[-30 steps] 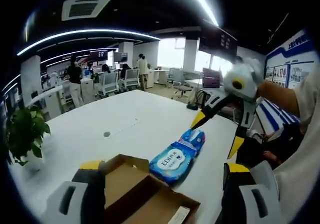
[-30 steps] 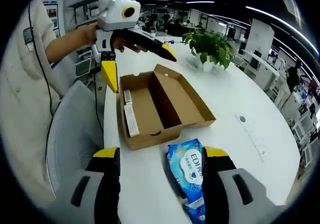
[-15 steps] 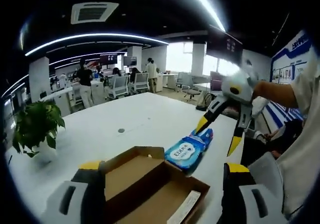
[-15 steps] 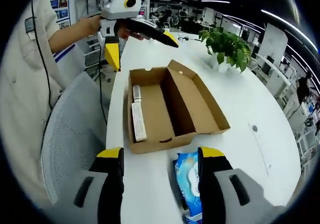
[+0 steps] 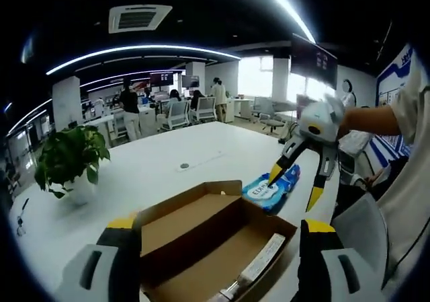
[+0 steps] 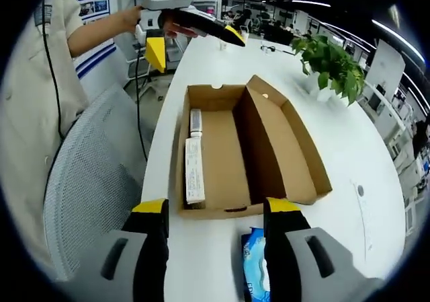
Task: Operate the shoe box by opening the lid, removing the specified soft item, and placing it in the target area until the item is outside and the box remains undamaged.
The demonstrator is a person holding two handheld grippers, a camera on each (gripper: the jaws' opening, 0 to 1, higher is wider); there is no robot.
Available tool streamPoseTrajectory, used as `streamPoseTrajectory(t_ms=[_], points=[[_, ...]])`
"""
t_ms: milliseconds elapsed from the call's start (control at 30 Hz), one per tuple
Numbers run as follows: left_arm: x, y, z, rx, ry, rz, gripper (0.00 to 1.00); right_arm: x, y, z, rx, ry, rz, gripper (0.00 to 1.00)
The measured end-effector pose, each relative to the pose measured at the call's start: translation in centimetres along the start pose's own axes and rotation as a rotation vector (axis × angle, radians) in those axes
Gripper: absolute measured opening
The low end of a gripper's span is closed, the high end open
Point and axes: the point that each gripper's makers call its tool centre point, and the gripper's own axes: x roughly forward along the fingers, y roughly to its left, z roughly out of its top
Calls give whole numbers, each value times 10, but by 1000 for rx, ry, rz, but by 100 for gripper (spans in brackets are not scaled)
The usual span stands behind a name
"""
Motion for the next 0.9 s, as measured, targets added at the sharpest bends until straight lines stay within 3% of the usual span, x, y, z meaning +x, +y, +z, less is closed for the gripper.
streamPoseTrajectory(t_ms=[533,900], points=[[-23,24,-35,-25,26,62,100,44,-2,-3,-41,72,63,53],[-29,30,-48,-56,26,87,100,71,1,-5,-42,117,122,53]])
